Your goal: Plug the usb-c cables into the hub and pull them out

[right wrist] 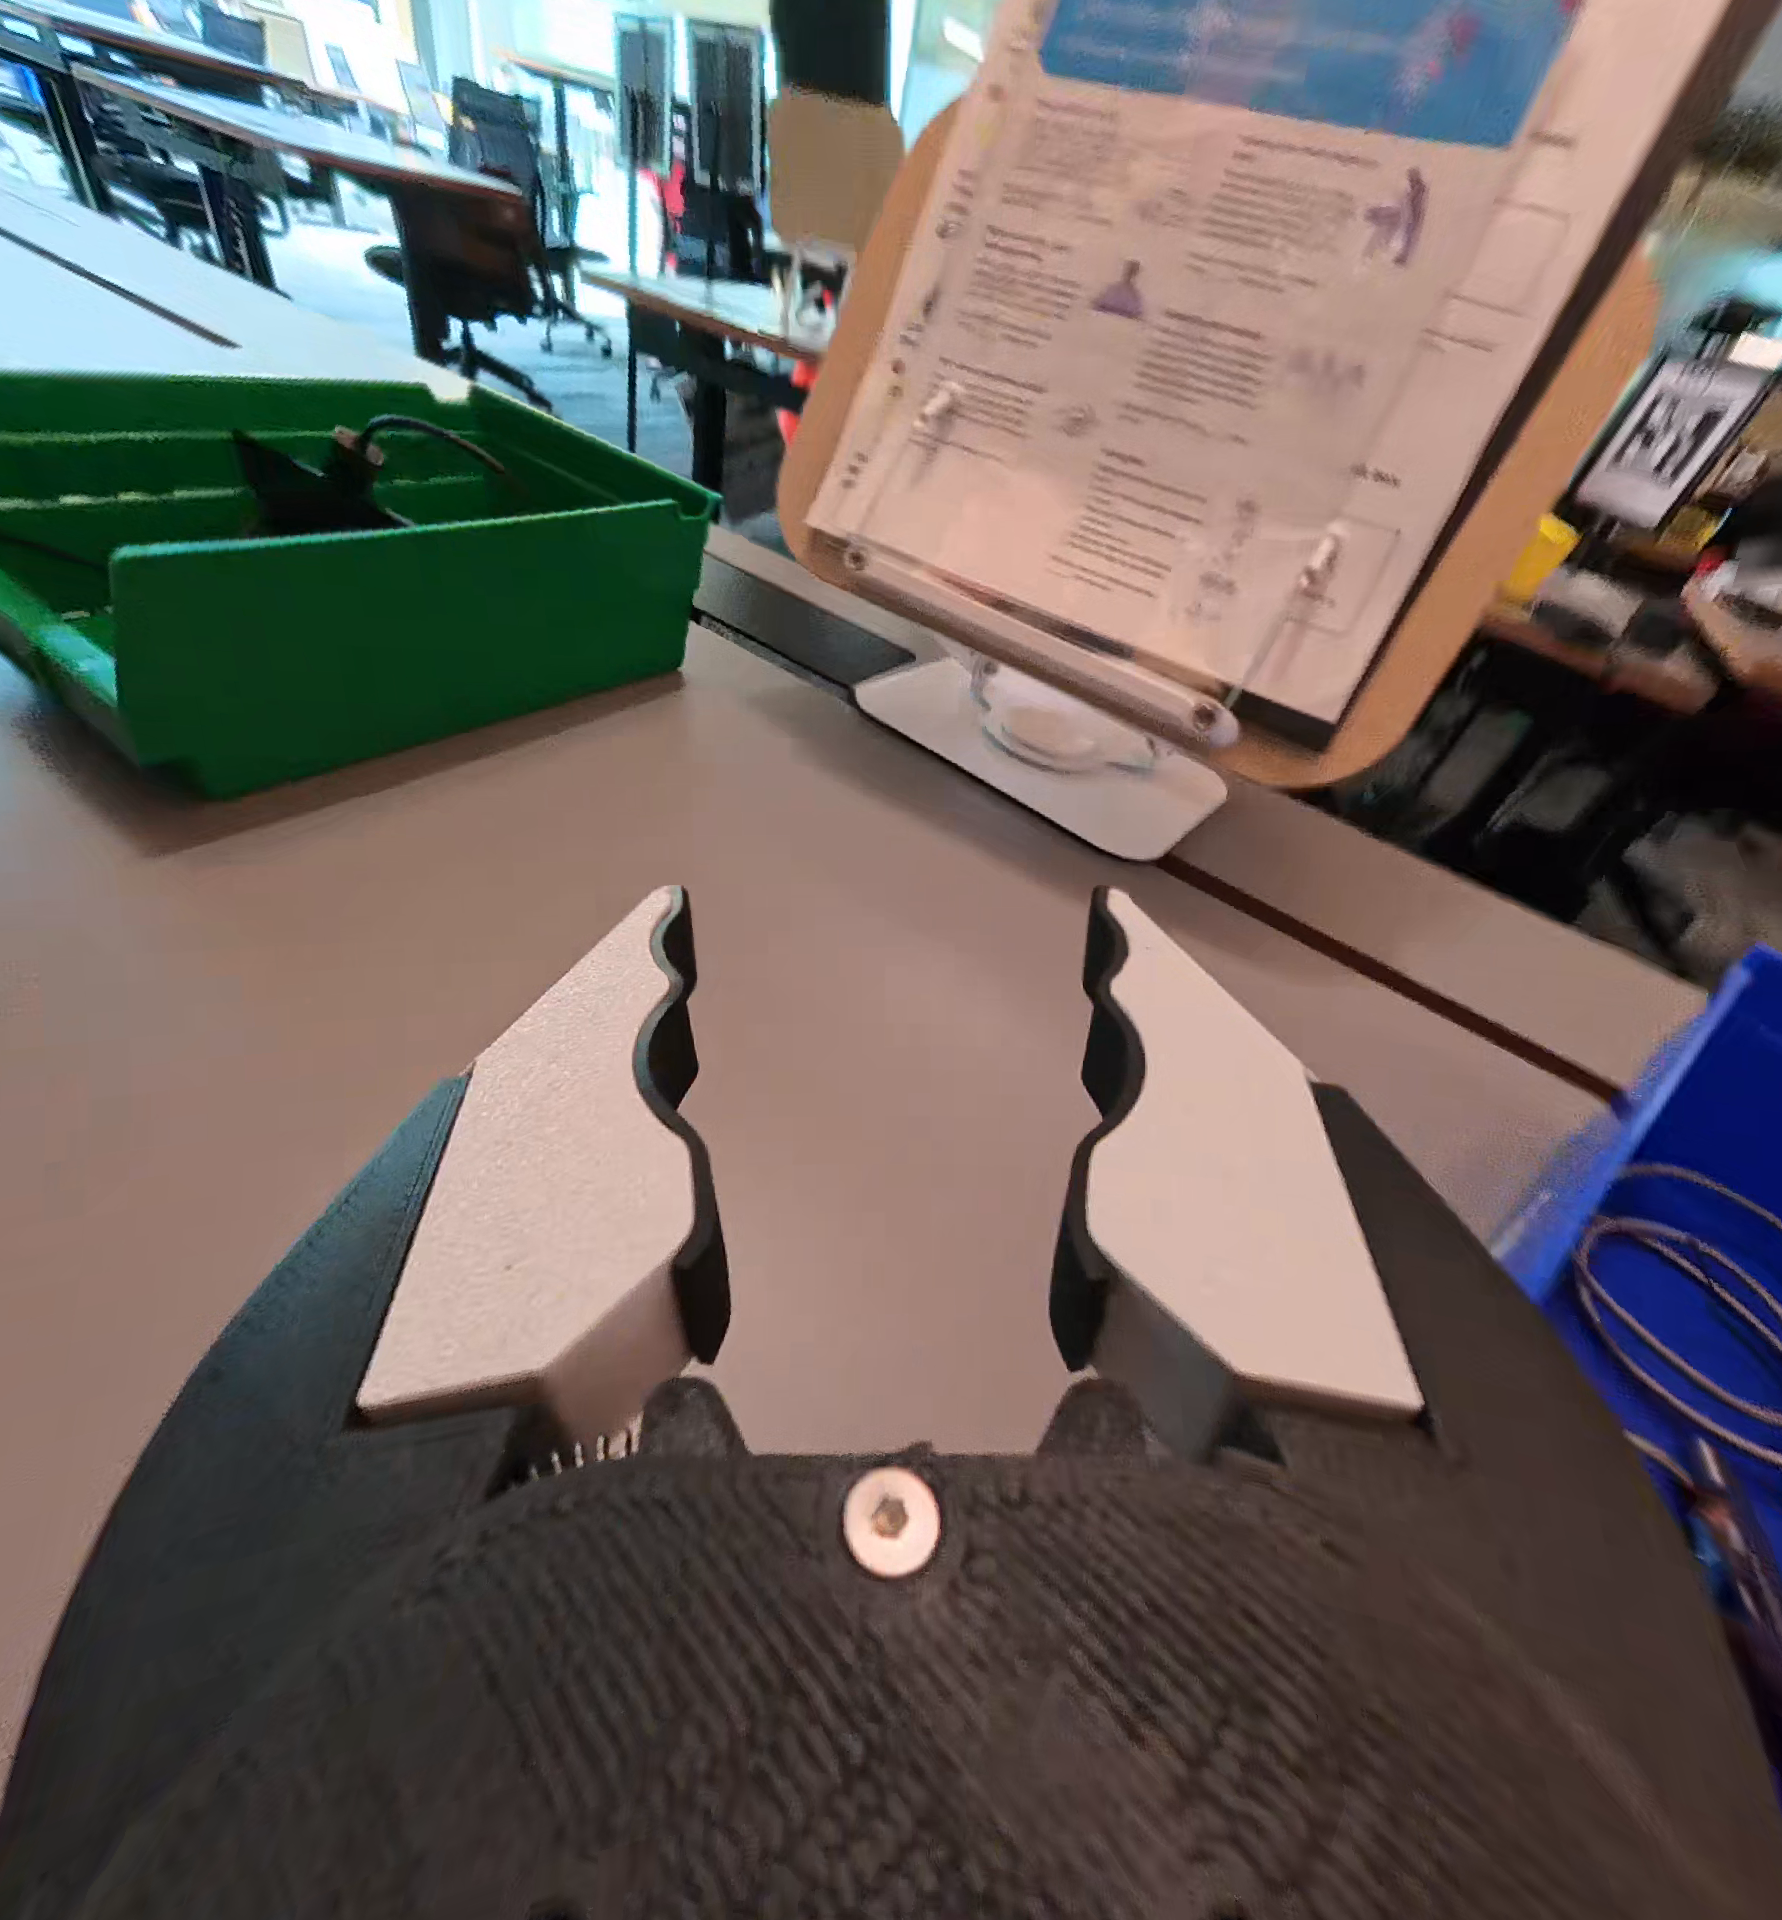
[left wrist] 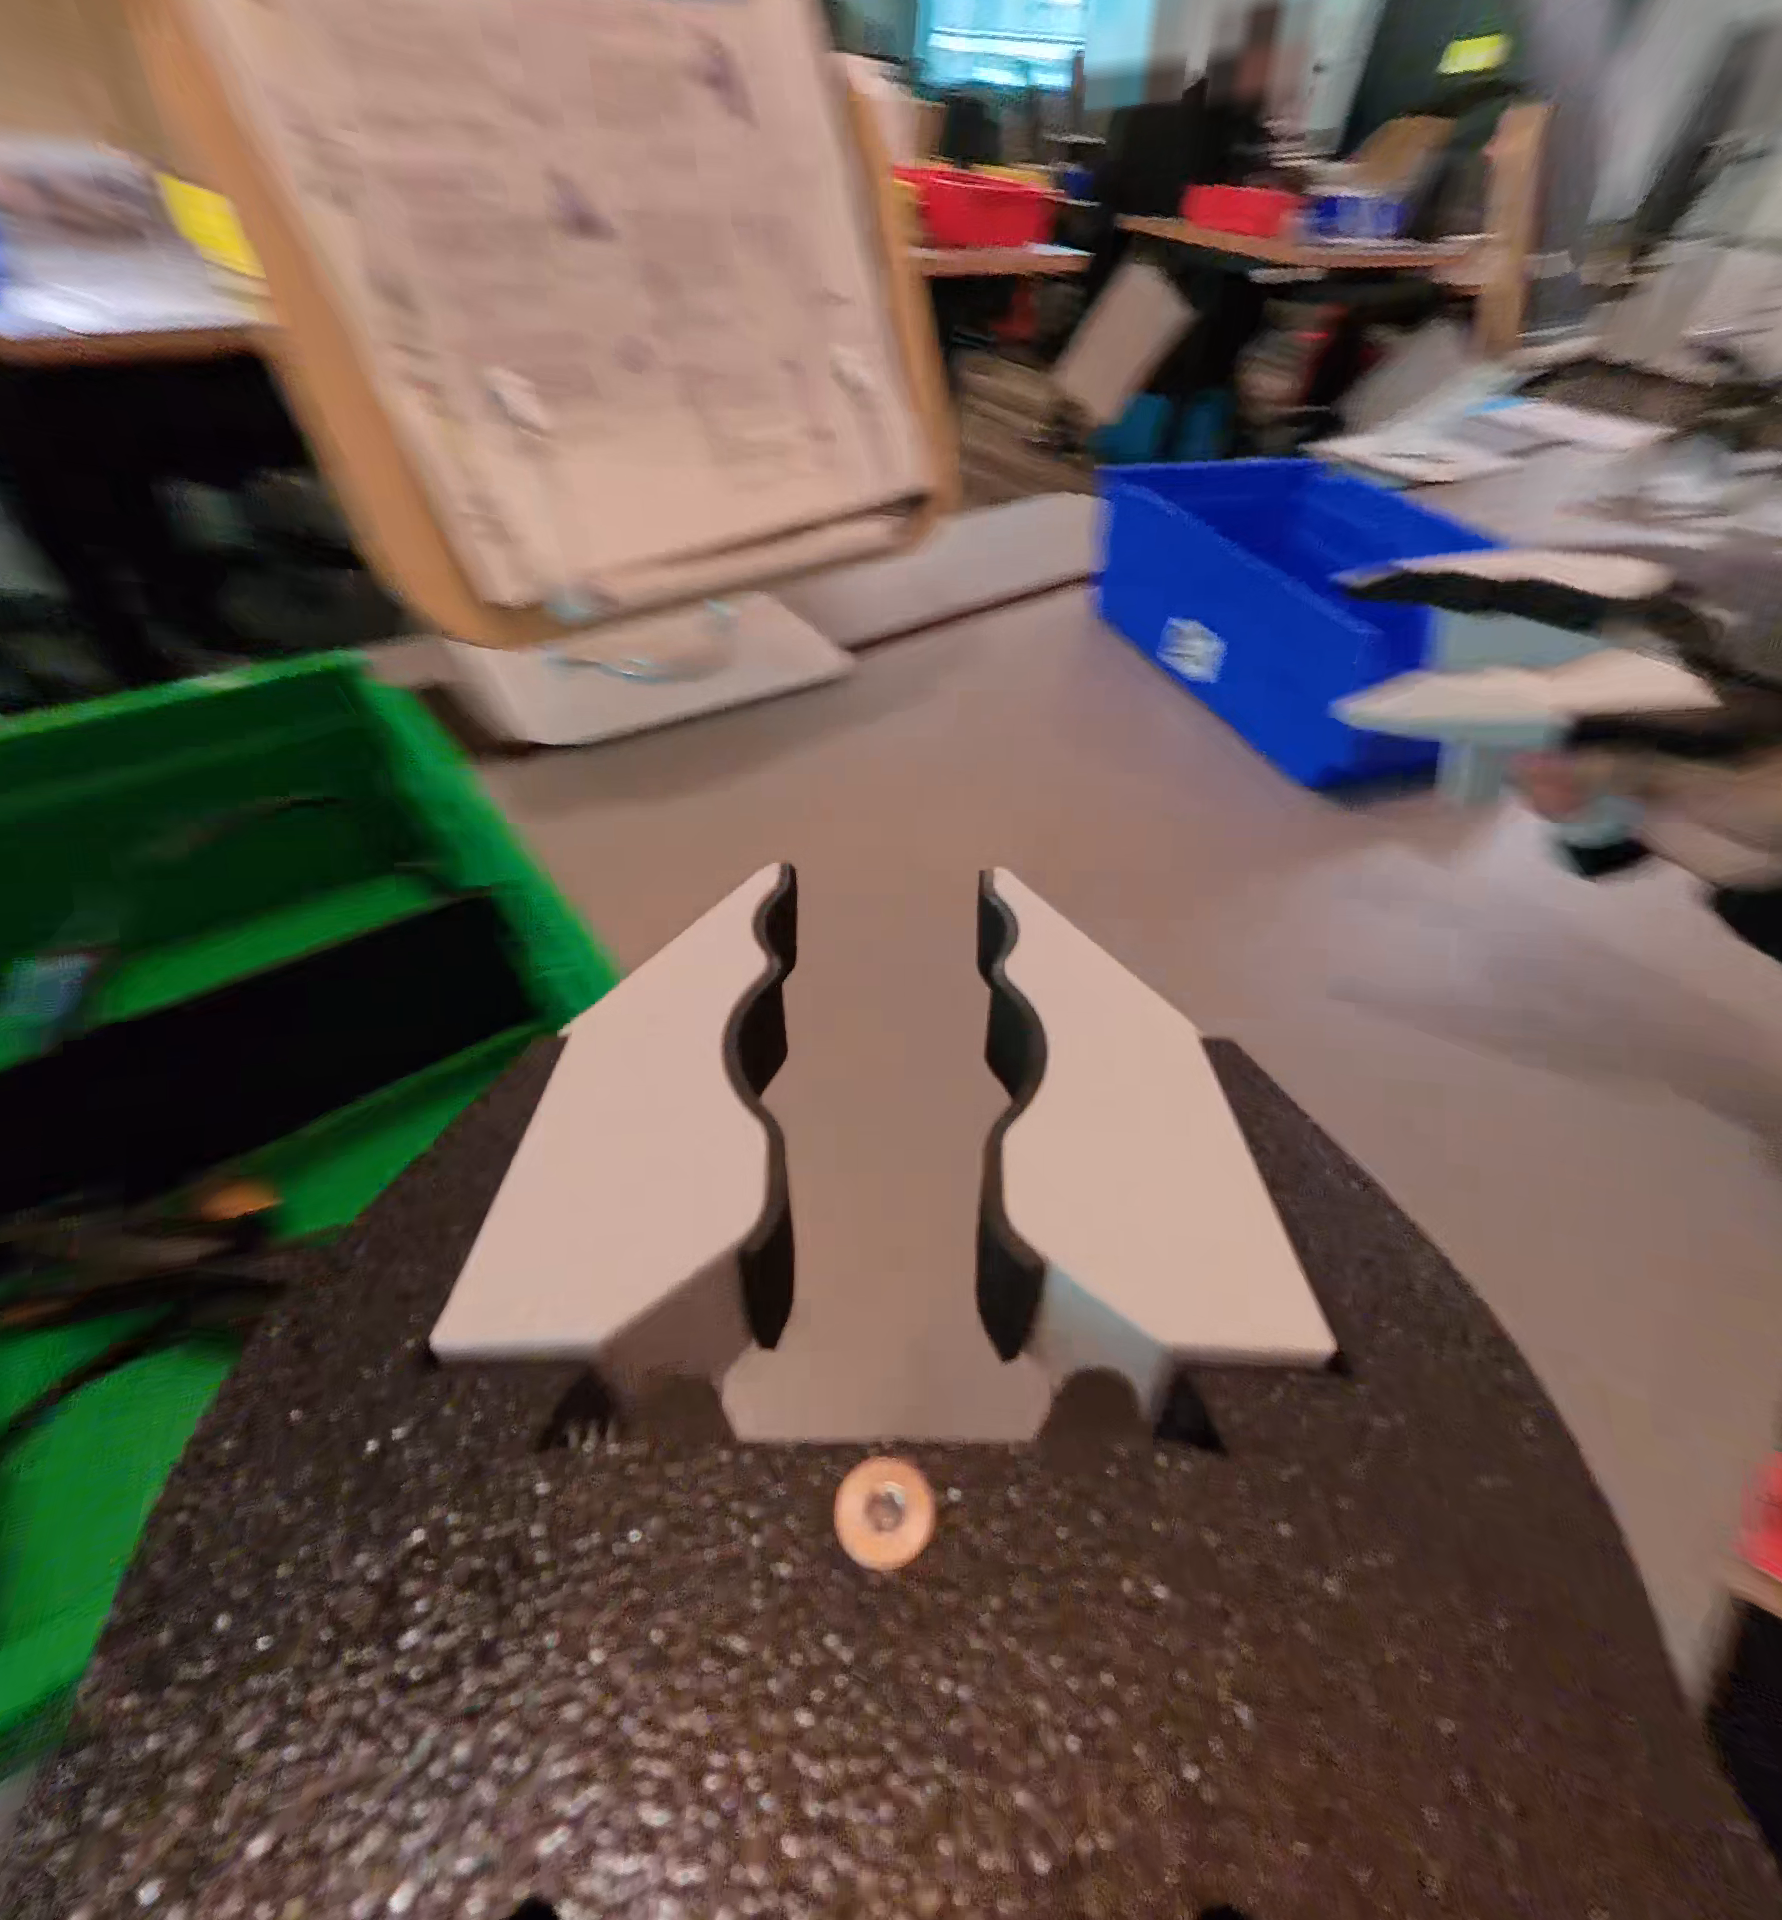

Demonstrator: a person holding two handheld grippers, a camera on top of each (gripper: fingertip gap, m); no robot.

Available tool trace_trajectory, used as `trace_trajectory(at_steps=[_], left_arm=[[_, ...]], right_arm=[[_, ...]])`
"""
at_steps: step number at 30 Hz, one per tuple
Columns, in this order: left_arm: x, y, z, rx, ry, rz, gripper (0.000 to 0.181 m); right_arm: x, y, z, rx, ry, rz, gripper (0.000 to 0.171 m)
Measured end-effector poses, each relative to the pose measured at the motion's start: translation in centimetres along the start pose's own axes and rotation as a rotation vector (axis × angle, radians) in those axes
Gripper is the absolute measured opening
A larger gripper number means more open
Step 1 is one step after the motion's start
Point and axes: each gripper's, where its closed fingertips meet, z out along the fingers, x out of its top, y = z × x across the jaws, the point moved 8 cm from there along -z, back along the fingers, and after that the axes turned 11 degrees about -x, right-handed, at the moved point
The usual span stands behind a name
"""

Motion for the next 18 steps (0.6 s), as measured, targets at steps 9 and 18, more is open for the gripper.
trace_trajectory(at_steps=[9, 18], left_arm=[[-0.2, -14.2, -0.9, 0.348, -0.459, 0.288, 0.053], [-1.9, -21.5, 3.7, 0.226, -0.58, 0.048, 0.021]], right_arm=[[-3.3, -3.7, -0.4, 0.171, 0.053, -0.061, 0.072], [-4.7, -2.2, -3.7, 0.257, 0.122, 0.055, 0.063]])
